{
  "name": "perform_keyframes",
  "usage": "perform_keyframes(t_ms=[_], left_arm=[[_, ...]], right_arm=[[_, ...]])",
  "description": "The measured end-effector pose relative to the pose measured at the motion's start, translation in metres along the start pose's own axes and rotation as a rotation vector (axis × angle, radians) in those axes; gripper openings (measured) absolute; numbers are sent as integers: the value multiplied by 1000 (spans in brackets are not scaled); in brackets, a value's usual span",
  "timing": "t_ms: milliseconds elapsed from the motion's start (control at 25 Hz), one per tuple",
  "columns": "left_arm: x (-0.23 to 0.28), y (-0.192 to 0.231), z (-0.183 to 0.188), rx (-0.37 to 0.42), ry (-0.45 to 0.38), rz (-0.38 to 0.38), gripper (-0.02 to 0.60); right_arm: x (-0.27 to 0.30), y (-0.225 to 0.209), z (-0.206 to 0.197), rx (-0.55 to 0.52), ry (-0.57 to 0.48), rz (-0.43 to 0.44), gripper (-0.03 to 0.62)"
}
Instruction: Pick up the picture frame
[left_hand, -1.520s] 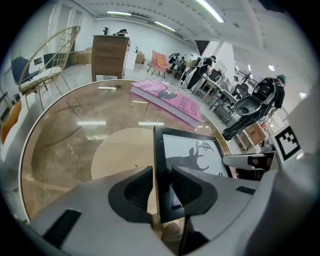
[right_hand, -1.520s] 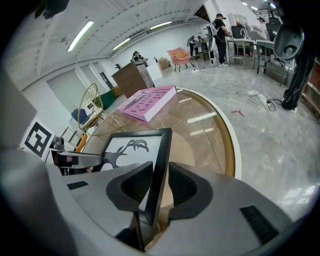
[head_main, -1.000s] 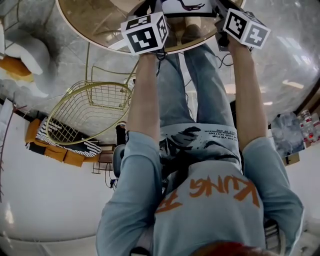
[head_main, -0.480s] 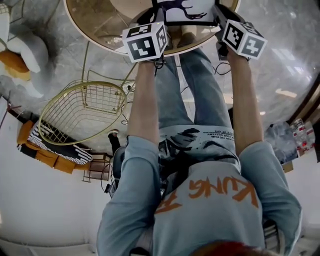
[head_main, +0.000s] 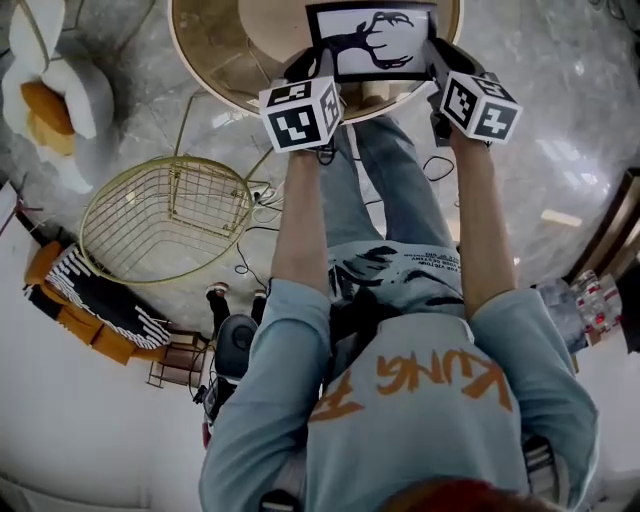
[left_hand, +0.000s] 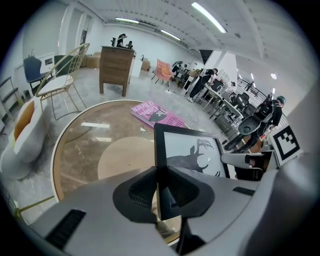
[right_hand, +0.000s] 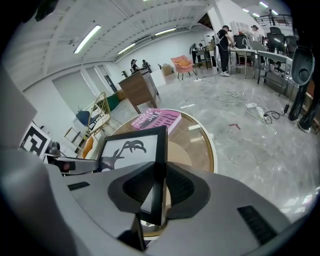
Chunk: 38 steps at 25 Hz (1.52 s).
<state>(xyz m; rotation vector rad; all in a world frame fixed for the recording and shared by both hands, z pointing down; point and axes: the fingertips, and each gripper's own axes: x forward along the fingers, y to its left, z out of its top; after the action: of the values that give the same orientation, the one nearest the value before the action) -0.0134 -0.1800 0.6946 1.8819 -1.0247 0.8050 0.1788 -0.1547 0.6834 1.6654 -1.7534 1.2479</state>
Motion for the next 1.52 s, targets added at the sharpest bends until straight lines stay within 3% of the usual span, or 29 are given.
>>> perform_keyframes(t_ms=[440,720,1080,1240,1520], left_arm=[[-103,-39,60,-32,-122,11,80],[-165,-67,105,-15,-244,14,80],[-244,-101,176,60,-451,26,80],[-274,-108,189,91,-505,47,80],[-287,-99,222,134,-611,88,80]], right_arm=[[-90,45,69,-65,-85,59,69],[-152,72,125,-177,-198,59,67],[-222,107,209,-284,-387,111,67],[-246,123,224,-318,-437,145,67],[-241,141,257,-355,-546,218,69]])
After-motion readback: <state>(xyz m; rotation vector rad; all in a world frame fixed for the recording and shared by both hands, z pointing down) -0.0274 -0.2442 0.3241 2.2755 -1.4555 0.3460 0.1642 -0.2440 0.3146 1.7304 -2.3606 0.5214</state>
